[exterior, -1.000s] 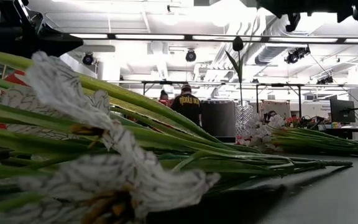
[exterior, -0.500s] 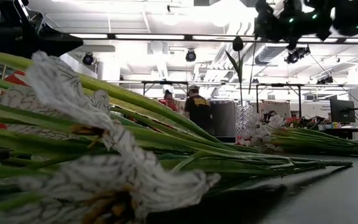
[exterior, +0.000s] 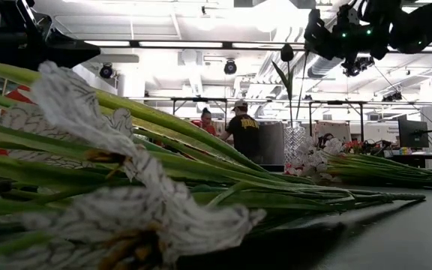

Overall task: Sort flowers into vase by color
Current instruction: Put the bottom black flower into the right transparent flower vase

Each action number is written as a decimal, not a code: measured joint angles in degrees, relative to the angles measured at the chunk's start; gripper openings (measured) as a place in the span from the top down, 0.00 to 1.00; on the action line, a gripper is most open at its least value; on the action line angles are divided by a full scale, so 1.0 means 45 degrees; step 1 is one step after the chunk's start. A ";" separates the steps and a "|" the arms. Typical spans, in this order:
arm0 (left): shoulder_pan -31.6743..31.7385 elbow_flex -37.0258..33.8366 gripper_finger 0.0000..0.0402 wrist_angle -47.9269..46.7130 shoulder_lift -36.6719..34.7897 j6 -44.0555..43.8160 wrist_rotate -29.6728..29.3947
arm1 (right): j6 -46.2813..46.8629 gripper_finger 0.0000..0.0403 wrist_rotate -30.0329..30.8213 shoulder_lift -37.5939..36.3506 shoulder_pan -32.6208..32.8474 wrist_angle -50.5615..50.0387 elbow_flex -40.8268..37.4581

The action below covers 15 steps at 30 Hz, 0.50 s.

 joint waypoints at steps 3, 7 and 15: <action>-0.0002 0.0000 1.00 -0.0002 0.0000 0.0000 0.0000 | 0.0029 1.00 -0.0167 0.0000 0.0000 -0.0269 0.0000; -0.0001 0.0000 1.00 -0.0002 0.0000 0.0000 0.0000 | 0.0455 1.00 -0.0506 0.0119 0.0004 -0.0653 0.0000; 0.0000 0.0000 1.00 -0.0002 0.0000 0.0000 0.0000 | 0.0562 1.00 -0.0508 0.0765 0.0008 -0.0544 0.0000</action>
